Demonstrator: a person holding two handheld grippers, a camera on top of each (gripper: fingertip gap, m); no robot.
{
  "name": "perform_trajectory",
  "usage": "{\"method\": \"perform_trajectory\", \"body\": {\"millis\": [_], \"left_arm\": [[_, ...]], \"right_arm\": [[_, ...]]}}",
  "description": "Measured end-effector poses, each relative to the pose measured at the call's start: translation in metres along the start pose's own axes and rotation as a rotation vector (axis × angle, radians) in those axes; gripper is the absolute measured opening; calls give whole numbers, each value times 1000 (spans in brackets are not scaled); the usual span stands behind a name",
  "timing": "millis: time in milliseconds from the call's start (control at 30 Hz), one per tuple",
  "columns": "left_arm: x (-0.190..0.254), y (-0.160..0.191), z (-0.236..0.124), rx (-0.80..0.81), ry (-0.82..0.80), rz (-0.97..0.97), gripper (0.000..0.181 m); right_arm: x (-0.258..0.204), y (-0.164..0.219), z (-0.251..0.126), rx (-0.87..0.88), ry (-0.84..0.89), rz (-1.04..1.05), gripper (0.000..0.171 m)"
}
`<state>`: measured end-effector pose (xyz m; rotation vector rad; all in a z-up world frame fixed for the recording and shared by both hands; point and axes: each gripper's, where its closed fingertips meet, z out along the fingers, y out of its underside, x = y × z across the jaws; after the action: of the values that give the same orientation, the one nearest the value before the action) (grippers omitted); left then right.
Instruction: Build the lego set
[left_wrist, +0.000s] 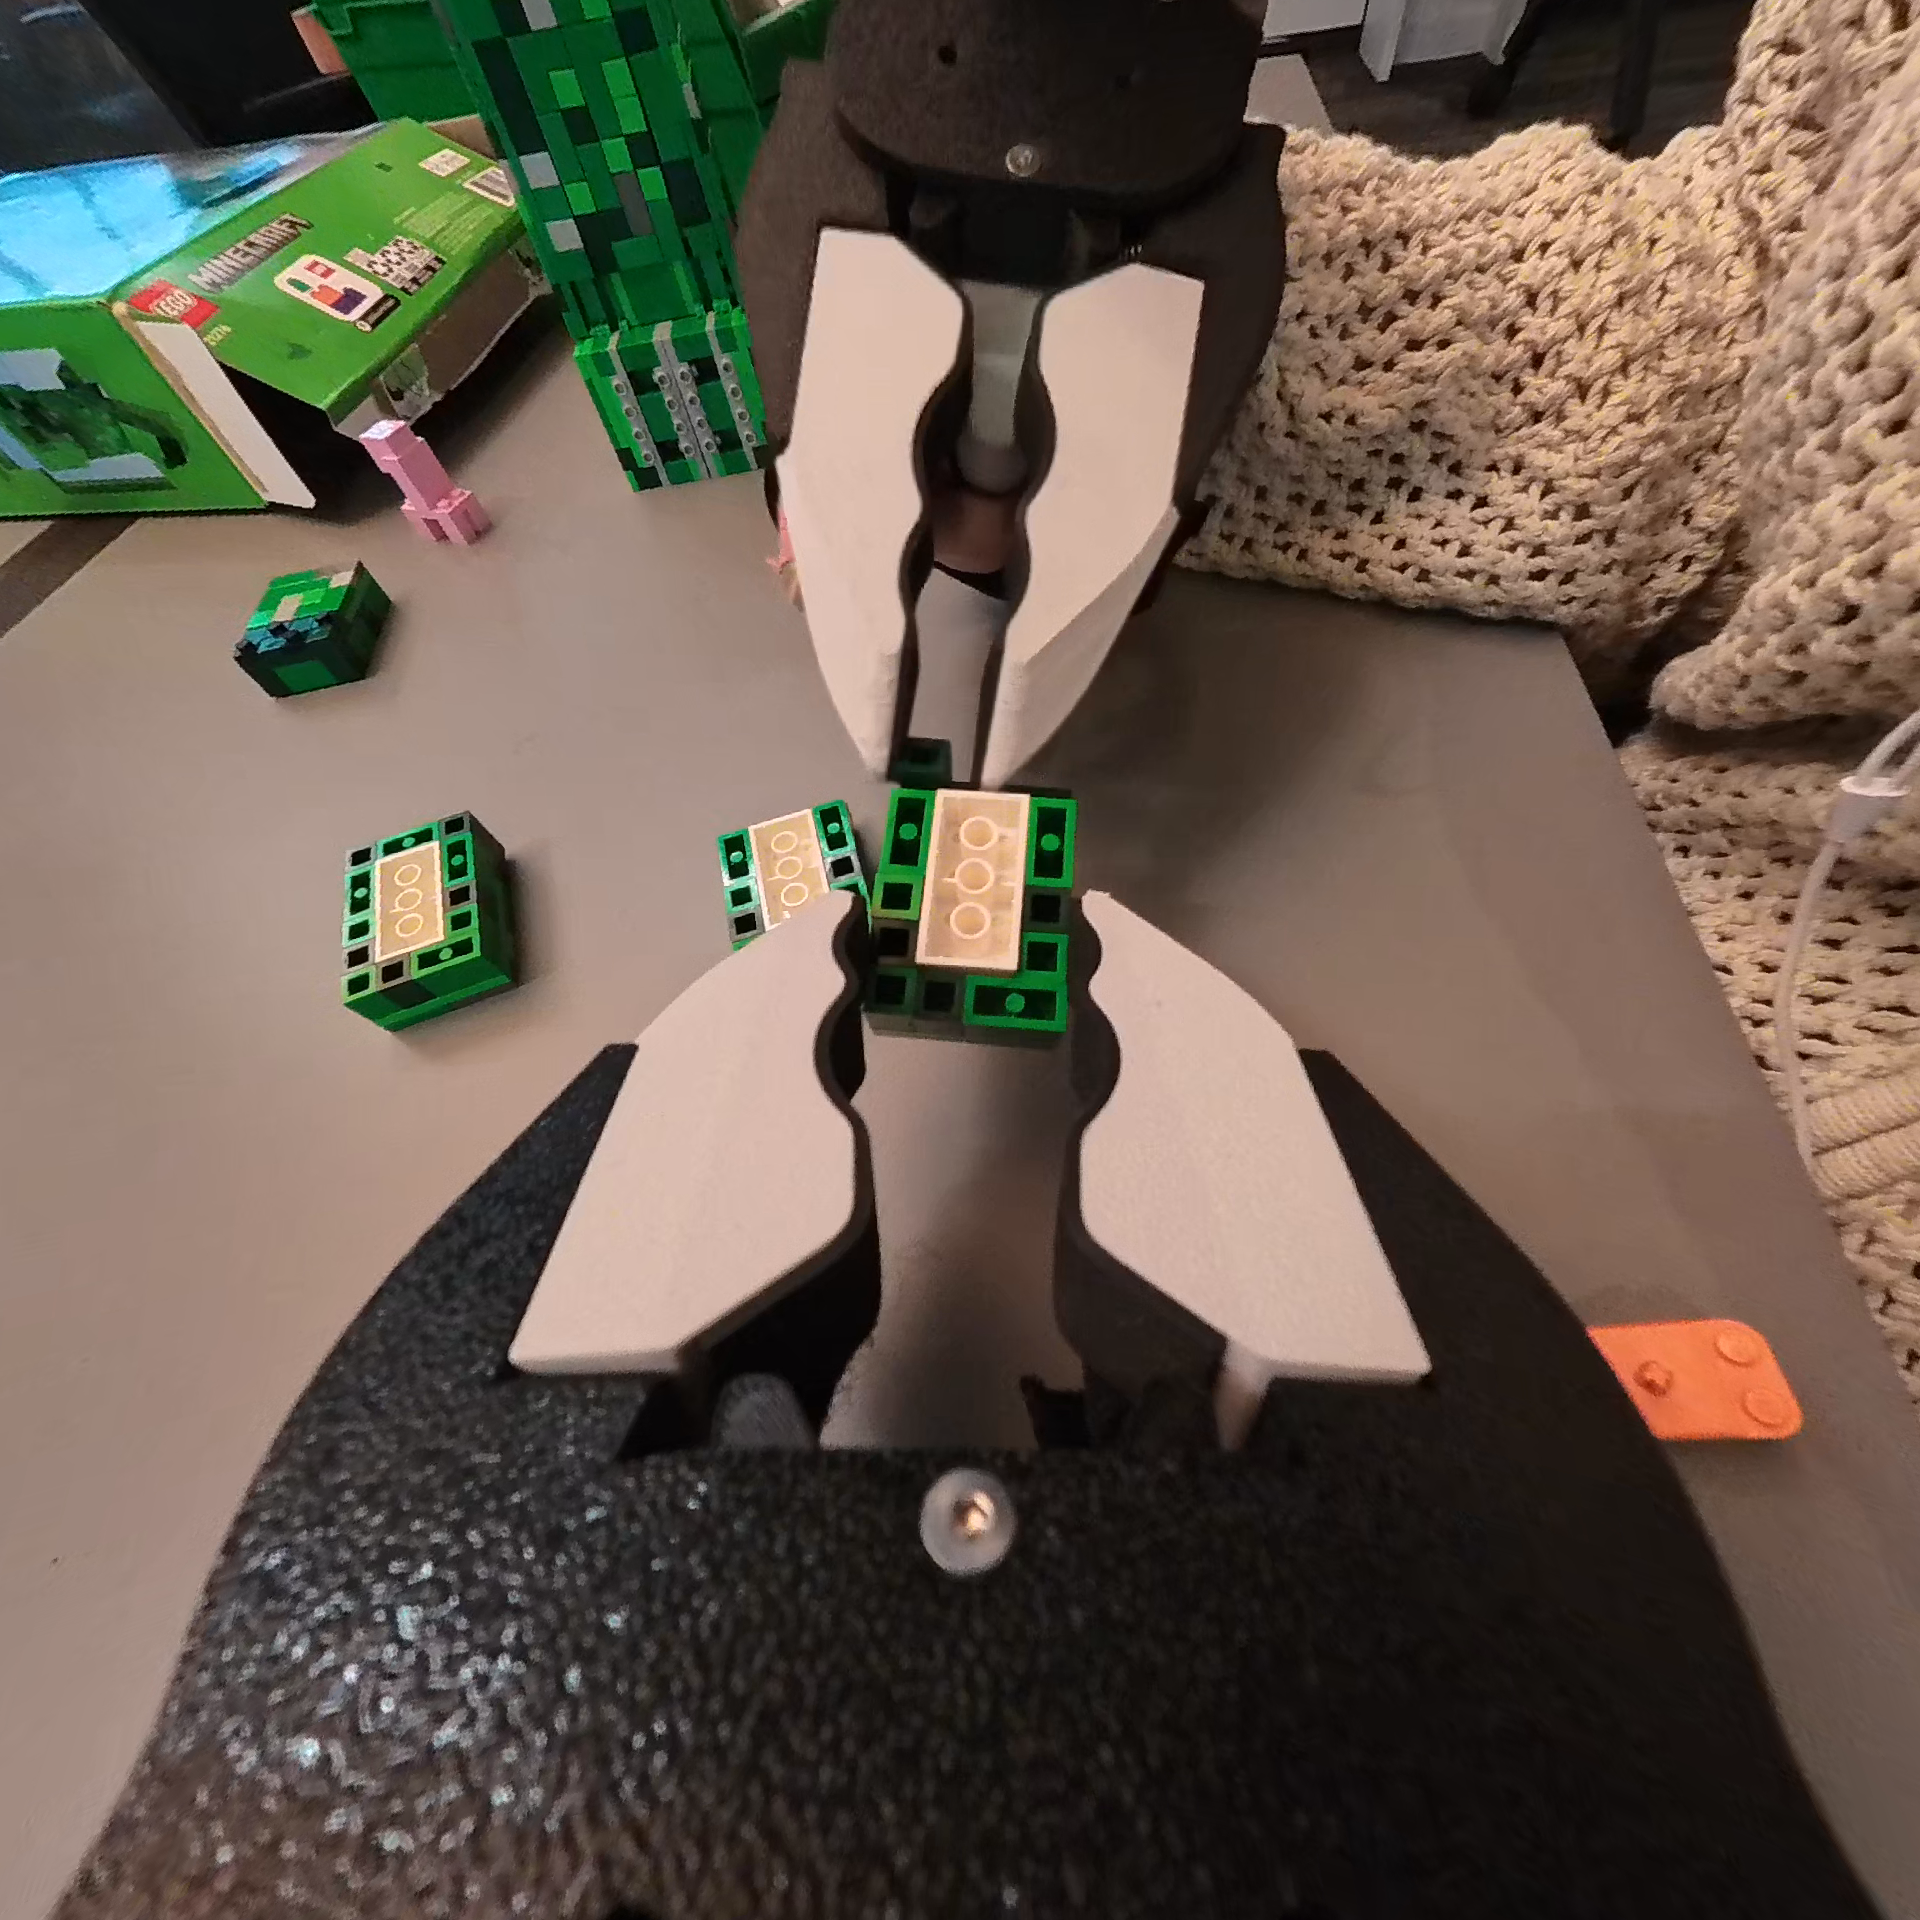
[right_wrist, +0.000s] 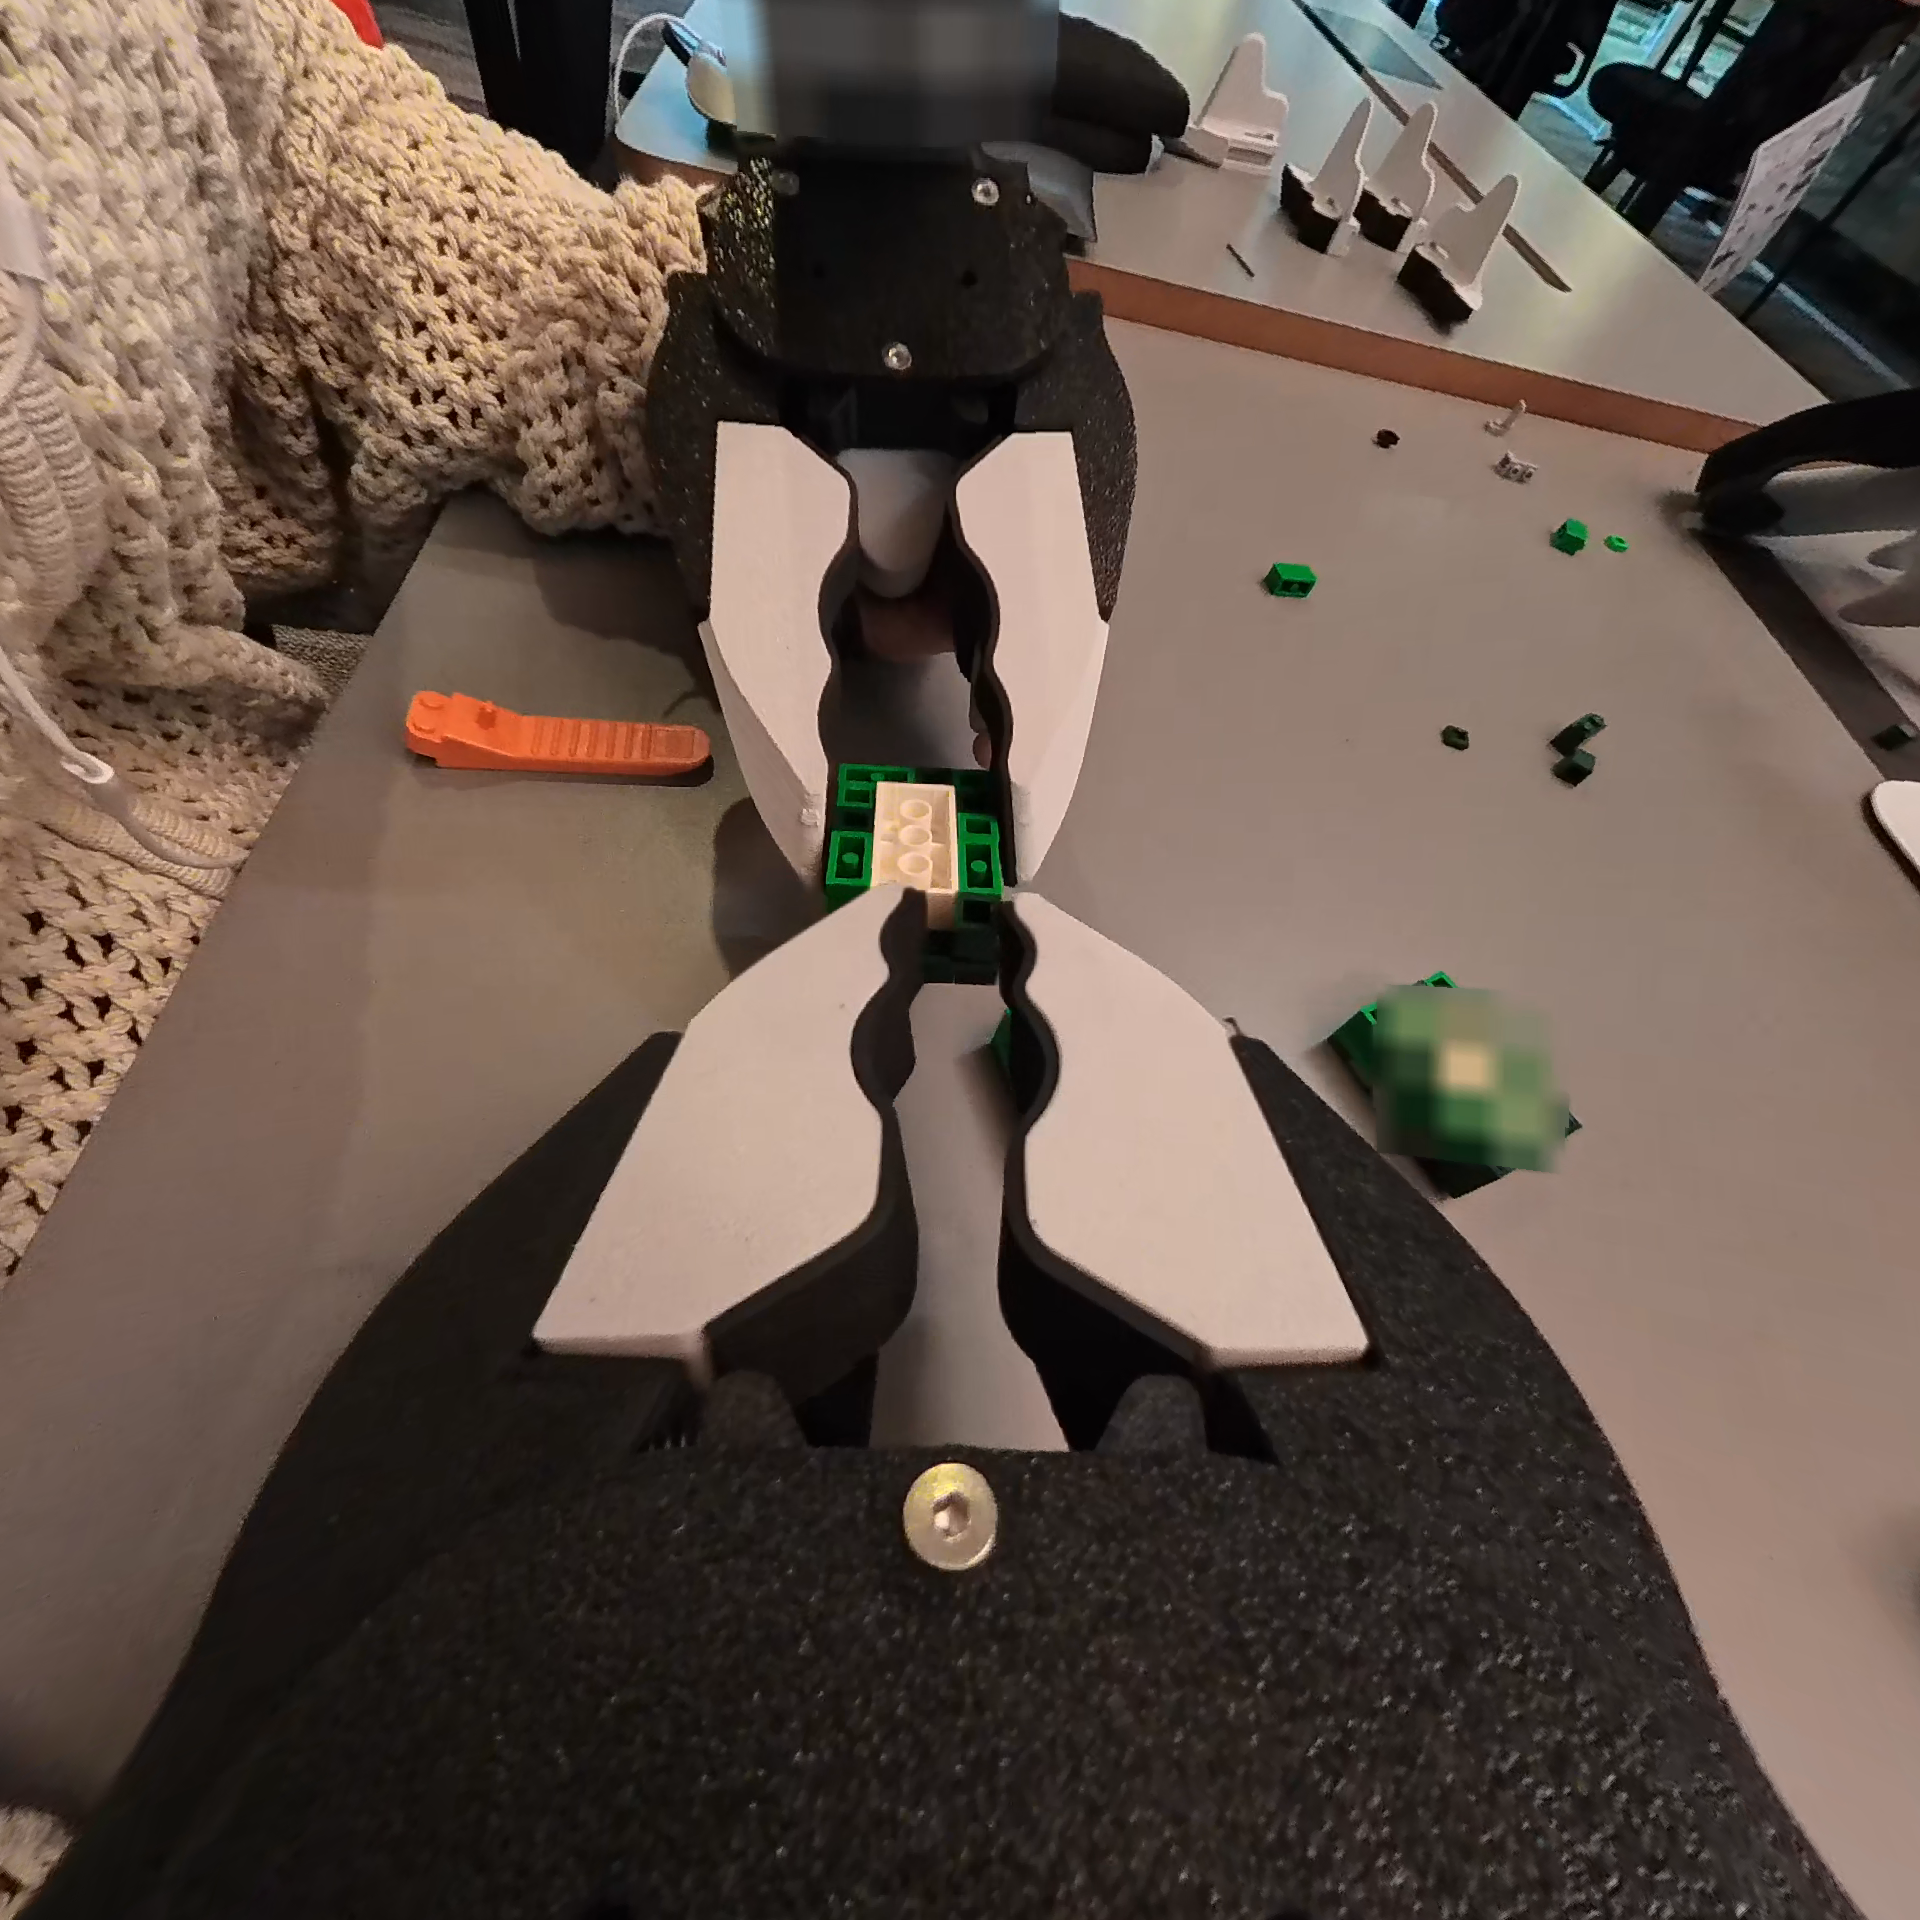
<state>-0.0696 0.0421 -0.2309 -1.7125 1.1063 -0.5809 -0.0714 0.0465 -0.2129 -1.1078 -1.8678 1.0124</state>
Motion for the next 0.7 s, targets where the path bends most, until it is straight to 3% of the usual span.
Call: {"method": "perform_trajectory", "body": {"millis": [700], "left_arm": [[3, 2, -9, 44, 2, 57, 35]], "right_arm": [[-2, 10, 2, -52, -56, 58, 7]]}}
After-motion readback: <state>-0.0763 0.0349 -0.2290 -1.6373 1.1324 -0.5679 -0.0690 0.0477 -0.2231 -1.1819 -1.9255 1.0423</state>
